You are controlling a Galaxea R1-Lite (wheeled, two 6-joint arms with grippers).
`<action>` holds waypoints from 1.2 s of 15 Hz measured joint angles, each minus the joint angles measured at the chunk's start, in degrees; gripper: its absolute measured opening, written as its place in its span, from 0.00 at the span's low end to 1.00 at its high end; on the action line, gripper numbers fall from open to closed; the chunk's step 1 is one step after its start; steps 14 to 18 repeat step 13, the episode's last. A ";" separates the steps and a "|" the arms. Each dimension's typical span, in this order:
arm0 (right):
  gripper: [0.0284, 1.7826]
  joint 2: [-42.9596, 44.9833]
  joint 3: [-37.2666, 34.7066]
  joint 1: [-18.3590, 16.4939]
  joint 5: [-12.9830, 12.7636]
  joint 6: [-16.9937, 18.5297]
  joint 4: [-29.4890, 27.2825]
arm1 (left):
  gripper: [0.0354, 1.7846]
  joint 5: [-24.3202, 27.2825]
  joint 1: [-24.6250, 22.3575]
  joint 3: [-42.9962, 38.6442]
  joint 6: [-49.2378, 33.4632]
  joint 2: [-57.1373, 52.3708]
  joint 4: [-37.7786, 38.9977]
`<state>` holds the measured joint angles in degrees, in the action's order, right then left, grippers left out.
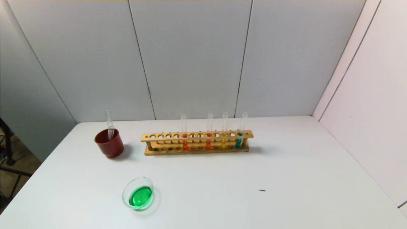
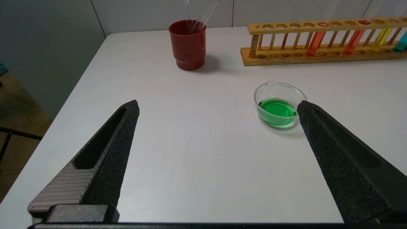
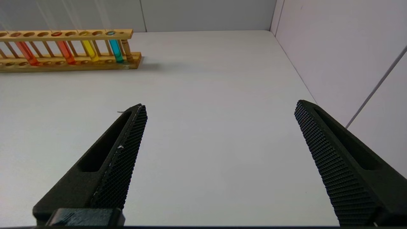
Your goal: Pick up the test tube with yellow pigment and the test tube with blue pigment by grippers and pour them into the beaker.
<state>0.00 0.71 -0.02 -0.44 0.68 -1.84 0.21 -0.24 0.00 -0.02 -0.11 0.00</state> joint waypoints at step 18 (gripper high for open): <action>0.95 0.00 0.00 -0.05 0.00 0.22 0.00 | 0.98 -0.02 0.00 0.00 -0.13 0.01 0.00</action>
